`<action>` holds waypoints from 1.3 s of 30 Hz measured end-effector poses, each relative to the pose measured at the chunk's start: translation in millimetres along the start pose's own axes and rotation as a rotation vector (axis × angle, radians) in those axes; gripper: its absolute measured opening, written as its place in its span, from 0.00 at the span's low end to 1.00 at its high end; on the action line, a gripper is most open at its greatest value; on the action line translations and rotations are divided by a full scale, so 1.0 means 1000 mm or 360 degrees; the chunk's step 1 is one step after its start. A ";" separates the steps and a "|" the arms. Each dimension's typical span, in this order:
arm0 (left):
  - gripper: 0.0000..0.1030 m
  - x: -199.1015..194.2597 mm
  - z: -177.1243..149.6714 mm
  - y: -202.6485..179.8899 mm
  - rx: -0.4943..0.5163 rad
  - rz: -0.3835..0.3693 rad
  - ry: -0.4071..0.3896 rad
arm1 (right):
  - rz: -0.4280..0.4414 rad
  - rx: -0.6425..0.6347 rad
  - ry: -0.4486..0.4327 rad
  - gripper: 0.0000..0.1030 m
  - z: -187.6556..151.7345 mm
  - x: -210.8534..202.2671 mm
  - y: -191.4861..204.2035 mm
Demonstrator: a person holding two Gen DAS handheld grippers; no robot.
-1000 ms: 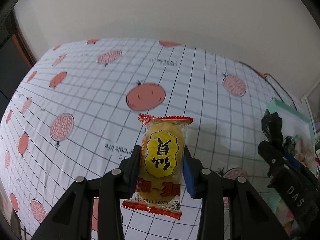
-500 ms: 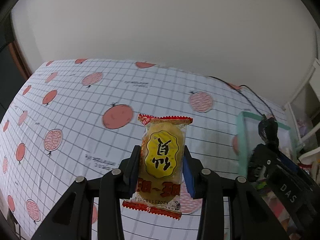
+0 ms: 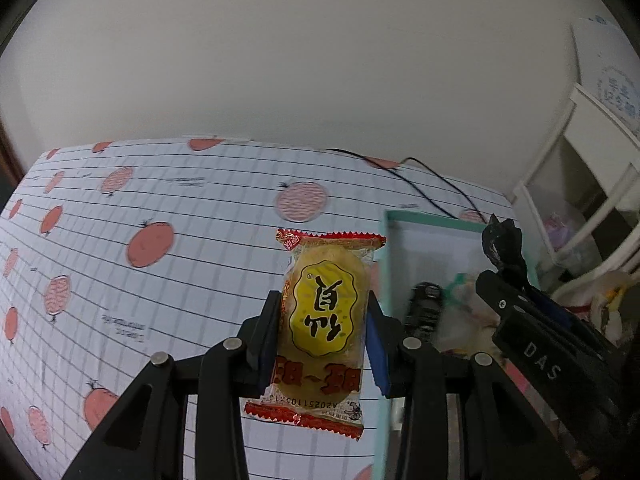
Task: Organize objects
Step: 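Carry the snack packet and black figure with both tools over the tray, then open the right tool to drop the black figure while the left tool drops the snack packet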
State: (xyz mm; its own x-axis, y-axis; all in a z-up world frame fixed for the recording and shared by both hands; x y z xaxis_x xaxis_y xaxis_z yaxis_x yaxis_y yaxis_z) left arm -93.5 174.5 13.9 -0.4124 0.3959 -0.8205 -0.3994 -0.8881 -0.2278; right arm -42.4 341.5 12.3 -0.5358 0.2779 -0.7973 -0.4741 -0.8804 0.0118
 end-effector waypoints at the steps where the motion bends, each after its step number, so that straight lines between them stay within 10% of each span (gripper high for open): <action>1: 0.39 0.001 -0.001 -0.004 0.0002 -0.0013 0.0004 | -0.0010 0.0005 -0.0002 0.60 0.000 0.000 -0.004; 39: 0.39 0.067 -0.054 -0.079 0.0152 -0.0290 0.0257 | -0.0063 0.0034 0.0058 0.60 -0.004 0.045 -0.047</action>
Point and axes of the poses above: each gripper's, at about its wrist camera, not at the fingertips, and x roughly the way its jaws point, y to its left, z to its top, the point moved 9 cm from there along x, roughly the way its jaws point, and after that the axes turned 11 degrees about -x, right-handed, at the moved point
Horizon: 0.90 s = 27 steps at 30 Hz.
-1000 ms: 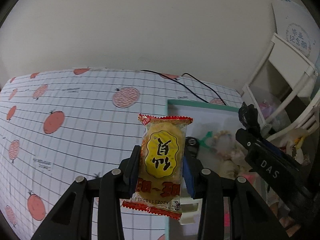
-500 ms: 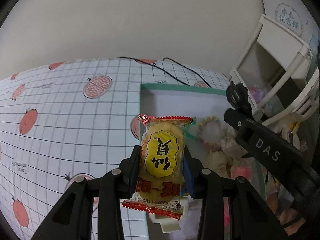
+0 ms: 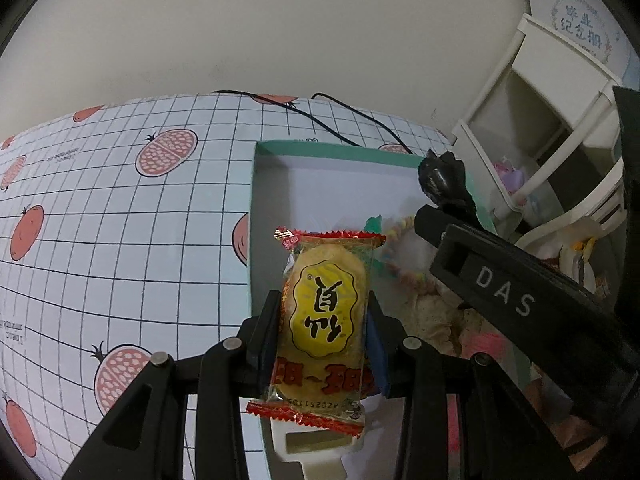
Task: Organize objects
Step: 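Open the right tool to drop the black figure while the left tool drops the snack packet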
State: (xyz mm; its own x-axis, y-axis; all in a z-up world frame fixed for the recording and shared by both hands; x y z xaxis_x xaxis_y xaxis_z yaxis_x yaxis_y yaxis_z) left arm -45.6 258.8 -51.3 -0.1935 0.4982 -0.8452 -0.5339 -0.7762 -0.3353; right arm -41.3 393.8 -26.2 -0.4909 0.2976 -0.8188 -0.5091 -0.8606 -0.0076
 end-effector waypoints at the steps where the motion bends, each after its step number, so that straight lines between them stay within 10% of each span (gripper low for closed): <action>1: 0.39 0.000 0.000 0.000 0.0000 -0.0002 -0.0003 | -0.0003 -0.0011 0.0006 0.60 0.000 0.002 0.000; 27: 0.45 0.003 0.000 -0.004 -0.0033 -0.0089 0.0041 | -0.0029 -0.0094 0.0074 0.66 0.007 0.017 0.004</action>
Point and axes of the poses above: each gripper's, at about its wrist camera, not at the fingertips, and x roughly the way its jaws point, y to its left, z to its top, the point moved 9 cm from there along x, roughly the way its jaws point, and after that the axes turned 11 degrees about -x, right-handed, at the moved point
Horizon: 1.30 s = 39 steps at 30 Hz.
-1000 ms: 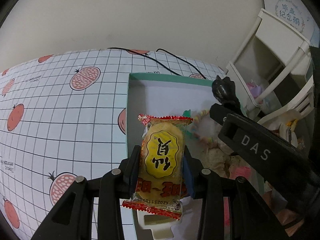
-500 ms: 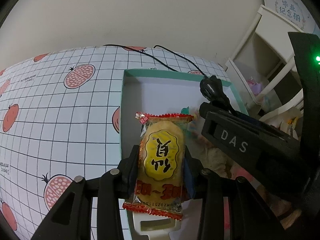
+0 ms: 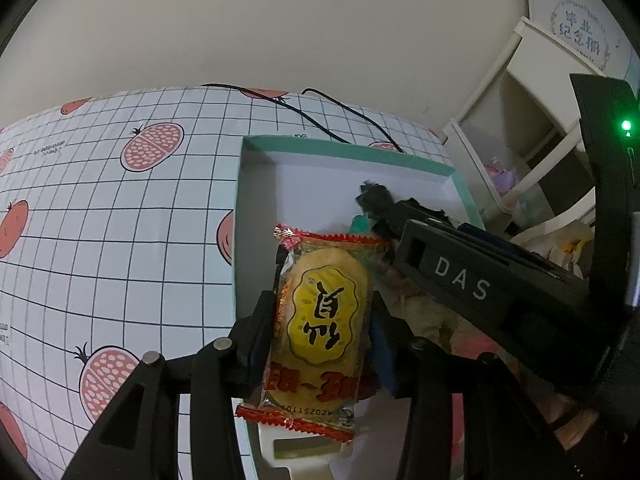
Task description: Organize objects
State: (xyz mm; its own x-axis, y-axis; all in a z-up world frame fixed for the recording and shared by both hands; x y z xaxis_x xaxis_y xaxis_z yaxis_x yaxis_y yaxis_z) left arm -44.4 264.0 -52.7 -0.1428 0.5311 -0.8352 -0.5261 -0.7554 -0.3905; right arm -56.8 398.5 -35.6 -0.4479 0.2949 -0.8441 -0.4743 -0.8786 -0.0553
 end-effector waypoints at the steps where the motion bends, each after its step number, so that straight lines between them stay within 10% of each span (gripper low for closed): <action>1: 0.45 -0.001 0.000 0.000 -0.0001 -0.0006 0.0002 | -0.0006 0.0001 -0.0002 0.66 0.000 -0.001 -0.001; 17: 0.51 -0.015 -0.003 -0.013 0.0009 -0.0109 0.0016 | -0.0039 0.0076 -0.0005 0.67 -0.010 -0.028 -0.008; 39: 0.51 -0.050 0.017 0.034 -0.0092 0.0064 -0.0121 | -0.0025 0.0028 0.0025 0.66 -0.022 -0.034 0.008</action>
Point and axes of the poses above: each gripper's, at about its wrist camera, not at the fingertips, and x roughly the way its jaws point, y to its left, z to its top, the point moved 9 cm from there along x, roughly the way its jaws point, and after that the axes turned 11 degrees about -x, right-handed, at the moved point
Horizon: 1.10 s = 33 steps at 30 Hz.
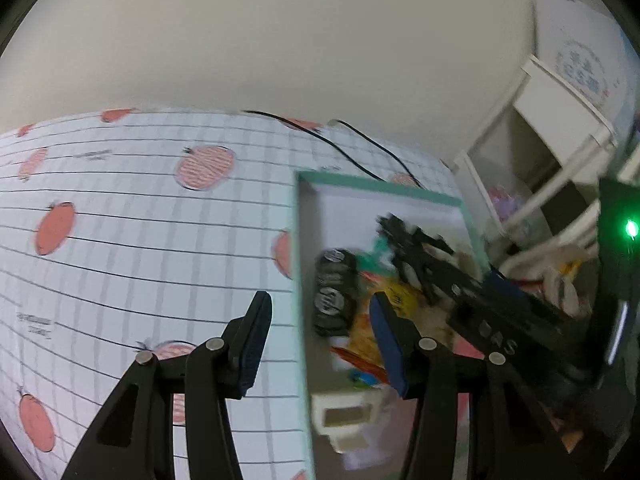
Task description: Organize objects
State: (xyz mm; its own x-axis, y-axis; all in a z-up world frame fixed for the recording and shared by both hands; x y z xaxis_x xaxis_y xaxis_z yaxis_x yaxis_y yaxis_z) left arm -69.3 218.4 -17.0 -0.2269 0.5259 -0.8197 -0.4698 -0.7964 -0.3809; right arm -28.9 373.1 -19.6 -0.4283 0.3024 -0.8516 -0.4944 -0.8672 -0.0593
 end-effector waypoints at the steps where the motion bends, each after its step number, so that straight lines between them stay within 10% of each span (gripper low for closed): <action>1: 0.51 0.000 0.002 0.007 -0.0022 0.0033 -0.0016 | 0.0002 -0.0003 0.0002 0.66 -0.001 0.000 0.001; 12: 0.64 0.011 0.007 0.062 -0.0173 0.0290 -0.0051 | 0.0034 -0.0082 0.0031 0.67 -0.012 0.005 0.024; 22: 0.95 0.004 0.006 0.079 -0.0188 0.0386 -0.0108 | 0.0053 -0.0098 -0.0012 0.99 -0.015 -0.004 0.033; 33: 0.96 -0.007 0.003 0.087 -0.0200 0.0414 -0.0124 | 0.0033 -0.0097 -0.0042 1.00 -0.019 -0.017 0.033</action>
State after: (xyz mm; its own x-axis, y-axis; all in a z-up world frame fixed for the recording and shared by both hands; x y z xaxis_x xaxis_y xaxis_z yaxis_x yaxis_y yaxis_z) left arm -110.9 146.8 -43.3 -0.3930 0.3169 -0.8632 -0.2788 -0.9356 -0.2165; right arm -23.0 331.5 -17.0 -0.4580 0.2938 -0.8390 -0.4384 -0.8957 -0.0743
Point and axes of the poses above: each gripper's, at about its wrist camera, not at the fingertips, and x roughly the way its jaws point, y to its left, z to its top, the point moved 9 cm from there along x, roughly the way its jaws point, and after that the axes turned 11 degrees about -x, right-handed, at the moved point
